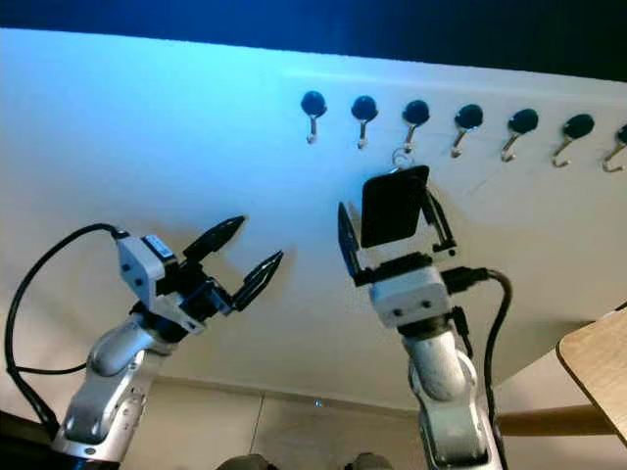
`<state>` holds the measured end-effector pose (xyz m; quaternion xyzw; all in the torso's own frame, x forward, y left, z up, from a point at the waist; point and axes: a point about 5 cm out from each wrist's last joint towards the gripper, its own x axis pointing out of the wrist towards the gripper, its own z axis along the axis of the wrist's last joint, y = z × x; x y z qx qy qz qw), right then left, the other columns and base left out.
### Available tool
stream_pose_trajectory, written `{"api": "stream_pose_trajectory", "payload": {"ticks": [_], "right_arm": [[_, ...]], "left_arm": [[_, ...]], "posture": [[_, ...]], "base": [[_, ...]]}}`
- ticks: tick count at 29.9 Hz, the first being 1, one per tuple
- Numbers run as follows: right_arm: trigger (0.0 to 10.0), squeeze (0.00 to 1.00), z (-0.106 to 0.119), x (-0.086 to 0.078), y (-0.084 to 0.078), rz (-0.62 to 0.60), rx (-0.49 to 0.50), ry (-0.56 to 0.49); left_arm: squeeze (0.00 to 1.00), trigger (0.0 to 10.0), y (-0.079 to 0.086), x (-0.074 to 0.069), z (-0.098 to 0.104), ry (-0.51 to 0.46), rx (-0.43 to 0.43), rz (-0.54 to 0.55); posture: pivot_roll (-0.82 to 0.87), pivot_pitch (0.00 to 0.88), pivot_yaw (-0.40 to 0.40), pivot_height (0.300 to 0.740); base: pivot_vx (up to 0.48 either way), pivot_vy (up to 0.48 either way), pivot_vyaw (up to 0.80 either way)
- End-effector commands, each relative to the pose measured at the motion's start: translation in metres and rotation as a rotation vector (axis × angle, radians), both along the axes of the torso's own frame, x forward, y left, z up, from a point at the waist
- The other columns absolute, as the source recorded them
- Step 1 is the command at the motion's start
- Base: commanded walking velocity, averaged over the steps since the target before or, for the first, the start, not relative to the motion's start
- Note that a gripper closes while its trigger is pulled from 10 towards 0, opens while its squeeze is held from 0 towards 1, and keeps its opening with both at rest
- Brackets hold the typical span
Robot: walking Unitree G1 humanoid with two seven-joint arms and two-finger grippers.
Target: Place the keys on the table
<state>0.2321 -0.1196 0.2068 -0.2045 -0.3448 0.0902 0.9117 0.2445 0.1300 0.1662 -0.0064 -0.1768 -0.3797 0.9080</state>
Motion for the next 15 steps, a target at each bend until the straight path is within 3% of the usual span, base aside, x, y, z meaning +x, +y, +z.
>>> {"api": "stream_pose_trajectory", "payload": {"ticks": [1,6,15], "right_arm": [[10.0,0.0,-0.0023,0.001,0.0027,-0.017,-0.043,0.013],[10.0,0.0,-0.001,0.0044,0.0034,-0.107,-0.119,-0.021],[10.0,0.0,0.0032,-0.0039,-0.0062,-0.204,-0.039,-0.06]], "left_arm": [[0.0,10.0,-0.005,-0.0018,0.0048,-0.012,-0.017,-0.012],[0.0,10.0,-0.0068,-0.0019,0.006,-0.016,-0.017,-0.016],[0.0,10.0,-0.0085,-0.0027,0.0085,-0.022,-0.016,-0.027]], "posture": [[0.03,0.083,-0.013,0.74],[0.03,0.086,-0.016,0.74],[0.03,0.086,-0.015,0.74]], "base": [[0.0,0.0,0.0],[0.0,0.0,0.0],[0.0,0.0,0.0]]}}
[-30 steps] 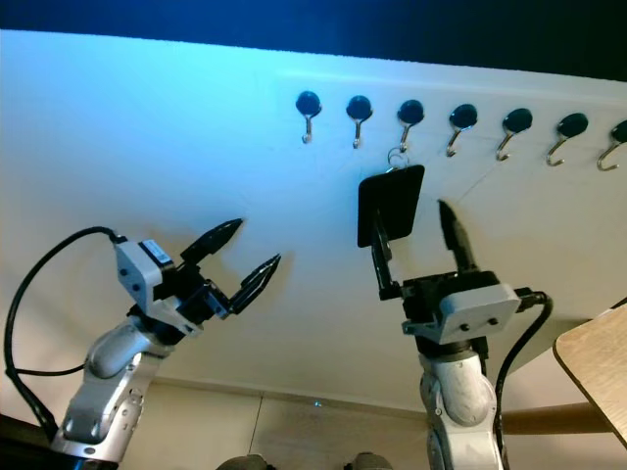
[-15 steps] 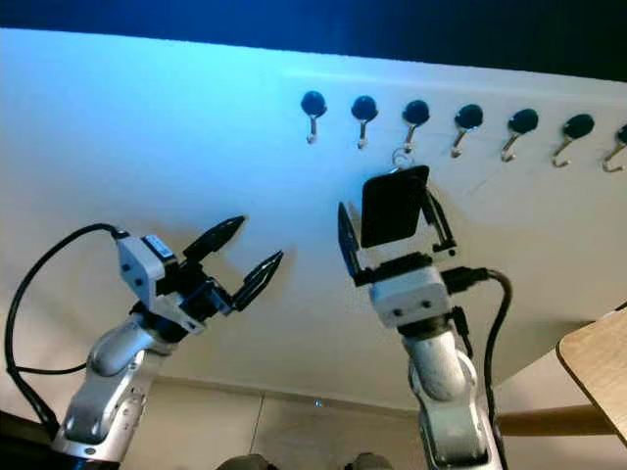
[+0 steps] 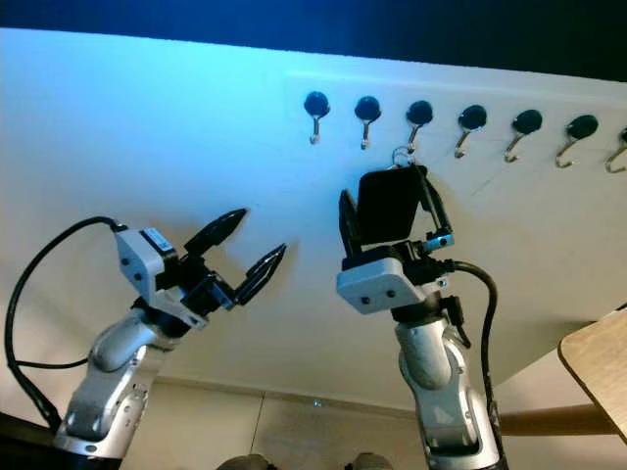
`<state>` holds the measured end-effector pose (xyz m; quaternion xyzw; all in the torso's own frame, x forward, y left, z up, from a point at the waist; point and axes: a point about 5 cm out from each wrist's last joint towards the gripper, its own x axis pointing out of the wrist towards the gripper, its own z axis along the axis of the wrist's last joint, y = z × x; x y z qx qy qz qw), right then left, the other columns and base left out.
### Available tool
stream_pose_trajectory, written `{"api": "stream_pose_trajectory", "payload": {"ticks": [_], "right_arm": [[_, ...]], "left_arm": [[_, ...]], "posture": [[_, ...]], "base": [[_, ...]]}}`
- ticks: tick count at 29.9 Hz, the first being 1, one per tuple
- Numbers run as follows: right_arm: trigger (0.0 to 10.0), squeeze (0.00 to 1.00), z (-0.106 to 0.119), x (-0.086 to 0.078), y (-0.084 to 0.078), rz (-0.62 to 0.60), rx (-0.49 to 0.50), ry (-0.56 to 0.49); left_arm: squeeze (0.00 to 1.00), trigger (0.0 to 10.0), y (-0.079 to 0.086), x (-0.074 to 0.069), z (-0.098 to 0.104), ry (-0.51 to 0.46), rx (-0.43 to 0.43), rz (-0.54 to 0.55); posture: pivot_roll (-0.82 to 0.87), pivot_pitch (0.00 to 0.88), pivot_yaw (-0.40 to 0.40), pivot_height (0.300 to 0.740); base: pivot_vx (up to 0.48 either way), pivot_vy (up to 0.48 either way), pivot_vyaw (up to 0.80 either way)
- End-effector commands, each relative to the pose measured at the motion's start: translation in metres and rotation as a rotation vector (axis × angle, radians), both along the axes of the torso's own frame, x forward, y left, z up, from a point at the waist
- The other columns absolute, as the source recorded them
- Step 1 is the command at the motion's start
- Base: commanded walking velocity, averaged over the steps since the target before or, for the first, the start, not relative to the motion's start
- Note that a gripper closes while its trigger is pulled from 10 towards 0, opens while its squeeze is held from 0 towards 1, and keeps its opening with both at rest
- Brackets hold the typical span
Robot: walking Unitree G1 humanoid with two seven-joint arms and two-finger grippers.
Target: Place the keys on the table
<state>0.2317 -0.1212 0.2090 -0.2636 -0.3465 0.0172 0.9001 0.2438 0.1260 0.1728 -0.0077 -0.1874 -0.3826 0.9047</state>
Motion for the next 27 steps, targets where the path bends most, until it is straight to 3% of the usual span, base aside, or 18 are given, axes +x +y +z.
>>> {"api": "stream_pose_trajectory", "payload": {"ticks": [1,13,27], "right_arm": [[10.0,0.0,0.0,-0.005,-0.007,-0.047,0.038,-0.013],[10.0,0.0,-0.012,-0.025,-0.025,-0.099,0.181,0.042],[10.0,0.0,-0.008,-0.031,-0.042,-0.155,0.302,0.026]], "left_arm": [[0.0,10.0,-0.005,-0.002,0.002,-0.004,-0.006,-0.02],[0.0,10.0,-0.004,-0.004,0.003,-0.01,0.015,-0.031],[0.0,10.0,-0.003,-0.005,0.009,-0.026,0.016,-0.033]], "posture": [[0.03,0.087,-0.014,0.74],[0.04,0.095,-0.002,0.74],[0.04,0.099,0.006,0.74]], "base": [[0.0,0.0,0.0],[0.0,0.0,0.0],[0.0,0.0,0.0]]}}
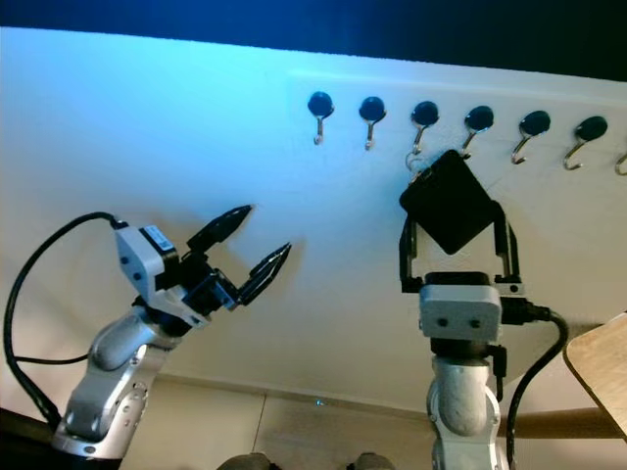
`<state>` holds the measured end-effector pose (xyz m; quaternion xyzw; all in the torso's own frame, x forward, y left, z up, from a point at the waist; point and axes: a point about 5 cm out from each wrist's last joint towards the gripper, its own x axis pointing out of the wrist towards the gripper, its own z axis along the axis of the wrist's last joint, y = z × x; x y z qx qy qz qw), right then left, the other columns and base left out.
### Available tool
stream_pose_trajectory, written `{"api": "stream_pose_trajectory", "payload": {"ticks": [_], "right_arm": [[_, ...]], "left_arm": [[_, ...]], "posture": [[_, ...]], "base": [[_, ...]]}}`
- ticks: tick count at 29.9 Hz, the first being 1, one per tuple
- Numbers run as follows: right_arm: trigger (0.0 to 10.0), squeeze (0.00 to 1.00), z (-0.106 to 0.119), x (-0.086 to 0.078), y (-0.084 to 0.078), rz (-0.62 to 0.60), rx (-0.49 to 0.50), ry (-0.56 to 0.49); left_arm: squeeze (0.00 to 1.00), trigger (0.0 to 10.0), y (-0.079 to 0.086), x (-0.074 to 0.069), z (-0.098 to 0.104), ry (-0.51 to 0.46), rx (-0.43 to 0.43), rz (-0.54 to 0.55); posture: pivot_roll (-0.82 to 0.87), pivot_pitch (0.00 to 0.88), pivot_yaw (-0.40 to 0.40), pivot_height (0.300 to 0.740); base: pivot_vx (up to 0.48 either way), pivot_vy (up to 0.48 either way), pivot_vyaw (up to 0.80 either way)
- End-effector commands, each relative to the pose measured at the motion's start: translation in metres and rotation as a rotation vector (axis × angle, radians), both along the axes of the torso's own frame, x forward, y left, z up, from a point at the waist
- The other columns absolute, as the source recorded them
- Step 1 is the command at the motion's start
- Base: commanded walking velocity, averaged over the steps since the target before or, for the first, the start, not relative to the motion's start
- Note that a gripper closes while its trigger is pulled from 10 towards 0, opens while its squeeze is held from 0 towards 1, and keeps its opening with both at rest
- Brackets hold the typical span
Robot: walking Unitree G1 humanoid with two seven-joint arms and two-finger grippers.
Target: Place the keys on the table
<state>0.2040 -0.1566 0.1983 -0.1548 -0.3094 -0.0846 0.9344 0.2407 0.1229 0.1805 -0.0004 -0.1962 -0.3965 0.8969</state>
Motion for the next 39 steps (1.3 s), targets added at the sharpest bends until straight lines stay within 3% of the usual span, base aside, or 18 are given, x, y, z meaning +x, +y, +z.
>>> {"api": "stream_pose_trajectory", "payload": {"ticks": [1,12,16,18,30,31,32,33,34,35,36,39], "right_arm": [[10.0,0.0,0.003,-0.004,-0.008,-0.031,0.017,-0.017],[10.0,0.0,0.013,-0.008,0.002,0.03,-0.068,-0.069],[10.0,0.0,0.004,-0.009,0.008,0.071,-0.103,-0.035],[10.0,0.0,-0.013,-0.006,0.014,0.143,-0.084,0.073],[10.0,0.0,-0.018,-0.006,0.016,0.165,-0.055,0.092],[5.3,0.0,-0.017,-0.006,0.016,0.167,-0.048,0.089],[3.9,0.0,-0.017,-0.006,0.016,0.169,-0.045,0.087],[3.9,0.0,-0.017,-0.006,0.016,0.17,-0.043,0.086],[0.7,0.0,-0.017,-0.006,0.016,0.173,-0.041,0.085],[0.7,0.0,-0.017,-0.006,0.016,0.173,-0.041,0.085],[0.0,0.0,-0.017,-0.006,0.016,0.175,-0.039,0.084],[0.0,0.0,-0.016,-0.006,0.017,0.179,-0.034,0.079]], "left_arm": [[0.0,10.0,0.0,-0.002,0.002,-0.002,0.003,-0.003],[0.0,10.0,0.001,-0.002,0.005,-0.008,-0.008,0.008],[0.0,10.0,0.001,-0.003,0.005,-0.007,-0.012,0.011],[0.0,10.0,0.0,-0.003,0.004,-0.002,-0.014,0.012],[0.0,10.0,-0.001,-0.003,0.004,-0.002,-0.015,0.008],[0.0,10.0,-0.002,-0.004,0.004,-0.003,-0.015,0.007],[0.0,10.0,-0.002,-0.004,0.004,-0.003,-0.015,0.007],[0.0,10.0,-0.002,-0.004,0.004,-0.004,-0.015,0.006],[0.0,10.0,-0.002,-0.004,0.004,-0.004,-0.015,0.006],[0.0,10.0,-0.002,-0.004,0.004,-0.004,-0.015,0.006],[0.0,10.0,-0.002,-0.004,0.004,-0.004,-0.015,0.005],[0.0,10.0,-0.003,-0.004,0.004,-0.004,-0.013,0.001]], "posture": [[0.04,0.1,0.004,0.74],[0.04,0.102,0.002,0.74],[0.04,0.102,0.003,0.74],[0.04,0.101,0.003,0.74],[0.04,0.096,0.001,0.74],[0.04,0.095,0.001,0.74],[0.04,0.094,0.001,0.74],[0.04,0.094,0.001,0.74],[0.04,0.093,0.002,0.74],[0.04,0.093,0.002,0.74],[0.04,0.093,0.002,0.74],[0.04,0.093,0.003,0.74]], "base": [[0.0,0.0,0.0],[0.0,0.0,0.0],[0.0,0.0,0.0],[0.0,0.0,0.0],[0.0,0.0,0.0],[0.0,0.0,0.0],[0.0,0.0,0.0],[0.0,0.0,0.0],[0.0,0.0,0.0],[0.0,0.0,0.0],[0.0,0.0,0.0],[0.0,0.0,0.0]]}}
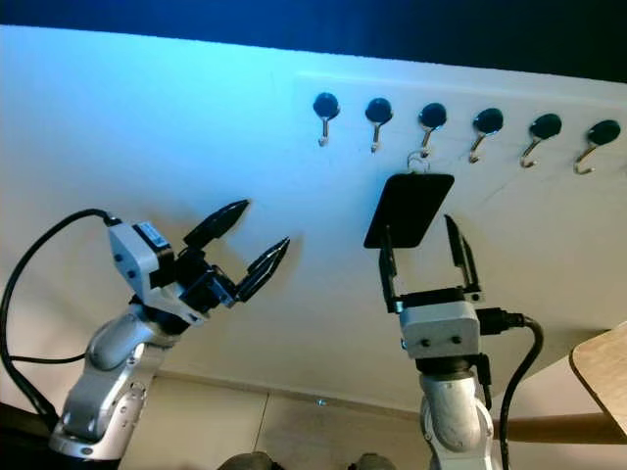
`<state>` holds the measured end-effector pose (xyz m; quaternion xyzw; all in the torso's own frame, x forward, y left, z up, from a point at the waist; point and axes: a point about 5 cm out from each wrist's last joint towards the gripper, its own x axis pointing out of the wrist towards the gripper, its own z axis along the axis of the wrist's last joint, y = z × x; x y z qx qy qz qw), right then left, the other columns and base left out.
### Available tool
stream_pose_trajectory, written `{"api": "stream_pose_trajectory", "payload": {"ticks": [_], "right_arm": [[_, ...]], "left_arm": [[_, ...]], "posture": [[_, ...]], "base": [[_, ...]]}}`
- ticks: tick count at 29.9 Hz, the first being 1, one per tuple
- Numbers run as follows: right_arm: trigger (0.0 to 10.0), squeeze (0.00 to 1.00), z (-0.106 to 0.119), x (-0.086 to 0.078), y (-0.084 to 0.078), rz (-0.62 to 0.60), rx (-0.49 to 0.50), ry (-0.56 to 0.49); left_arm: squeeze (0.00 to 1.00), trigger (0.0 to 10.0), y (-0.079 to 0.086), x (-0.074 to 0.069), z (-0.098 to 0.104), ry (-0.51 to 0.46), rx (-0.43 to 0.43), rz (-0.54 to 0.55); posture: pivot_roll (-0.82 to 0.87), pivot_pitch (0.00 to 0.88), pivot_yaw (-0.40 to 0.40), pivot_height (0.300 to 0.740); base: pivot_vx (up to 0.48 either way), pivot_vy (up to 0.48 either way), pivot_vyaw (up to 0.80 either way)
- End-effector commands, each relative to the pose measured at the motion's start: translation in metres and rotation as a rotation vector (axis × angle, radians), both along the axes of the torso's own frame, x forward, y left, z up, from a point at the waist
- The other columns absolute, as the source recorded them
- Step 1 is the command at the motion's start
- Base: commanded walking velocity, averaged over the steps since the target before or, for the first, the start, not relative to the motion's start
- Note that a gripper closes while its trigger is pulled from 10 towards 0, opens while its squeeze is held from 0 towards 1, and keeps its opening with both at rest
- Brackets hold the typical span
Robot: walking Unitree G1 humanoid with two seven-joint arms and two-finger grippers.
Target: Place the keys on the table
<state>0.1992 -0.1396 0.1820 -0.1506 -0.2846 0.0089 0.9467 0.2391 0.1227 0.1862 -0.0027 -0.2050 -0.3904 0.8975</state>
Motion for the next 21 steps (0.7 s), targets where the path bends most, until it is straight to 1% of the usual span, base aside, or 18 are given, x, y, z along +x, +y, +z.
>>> {"api": "stream_pose_trajectory", "payload": {"ticks": [1,2,3,4,5,8,9,10,11,12,13,20,21], "right_arm": [[0.0,0.0,0.0,-0.001,0.0,0.008,0.01,-0.003],[0.0,0.0,0.0,-0.001,0.0,0.008,0.01,-0.004],[0.8,0.0,0.0,-0.001,0.0,0.007,0.01,-0.005],[0.8,0.0,0.0,-0.001,0.0,0.006,0.009,-0.005],[10.0,0.0,0.0,-0.001,0.0,0.002,0.007,-0.005],[10.0,0.0,-0.003,-0.001,-0.001,-0.001,0.031,0.012],[10.0,0.21,-0.006,0.0,-0.005,-0.014,0.086,0.03],[10.0,0.21,-0.006,0.0,-0.005,-0.014,0.086,0.03],[10.0,0.79,-0.007,0.001,-0.008,-0.023,0.126,0.042],[10.0,0.79,-0.007,0.001,-0.008,-0.023,0.126,0.042],[10.0,1.0,-0.007,0.001,-0.014,-0.028,0.166,0.034],[10.0,1.0,-0.003,0.003,-0.014,-0.004,0.153,0.018],[10.0,0.42,-0.002,0.005,-0.014,-0.006,0.151,0.016]], "left_arm": [[0.0,10.0,-0.003,-0.003,-0.002,0.009,0.001,-0.01],[0.0,10.0,-0.003,-0.003,-0.001,0.009,0.002,-0.011],[0.0,10.0,-0.003,-0.003,-0.001,0.008,0.003,-0.011],[0.0,10.0,-0.003,-0.003,-0.001,0.008,0.004,-0.011],[0.0,10.0,-0.003,-0.003,-0.001,0.008,0.005,-0.011],[0.0,10.0,-0.002,-0.003,-0.002,0.011,0.006,-0.009],[0.0,10.0,-0.002,-0.003,-0.003,0.016,0.007,-0.006],[0.0,10.0,-0.002,-0.003,-0.003,0.016,0.007,-0.006],[0.0,10.0,-0.002,-0.003,-0.004,0.019,0.007,-0.003],[0.0,10.0,-0.002,-0.003,-0.004,0.019,0.007,-0.003],[0.0,10.0,-0.002,-0.003,-0.005,0.024,0.007,-0.004],[0.0,10.0,-0.004,-0.004,-0.003,0.019,0.007,-0.021],[0.0,10.0,-0.004,-0.003,-0.003,0.018,0.007,-0.022]], "posture": [[0.04,0.093,0.002,0.74],[0.04,0.092,0.002,0.74],[0.04,0.094,0.003,0.74],[0.04,0.094,0.003,0.74],[0.04,0.097,0.002,0.74],[0.04,0.098,0.002,0.74],[0.04,0.098,0.002,0.74],[0.04,0.098,0.002,0.74],[0.04,0.098,0.002,0.74],[0.04,0.098,0.002,0.74],[0.04,0.102,0.003,0.74],[0.04,0.1,0.004,0.74],[0.04,0.1,0.004,0.74]], "base": [[0.0,0.0,0.0],[0.0,0.0,0.0],[0.0,0.0,0.0],[0.0,0.0,0.0],[0.0,0.0,0.0],[0.0,0.0,0.0],[0.0,0.0,0.0],[0.0,0.0,0.0],[0.0,0.0,0.0],[0.0,0.0,0.0],[0.0,0.0,0.0],[0.0,0.0,0.0],[0.0,0.0,0.0]]}}
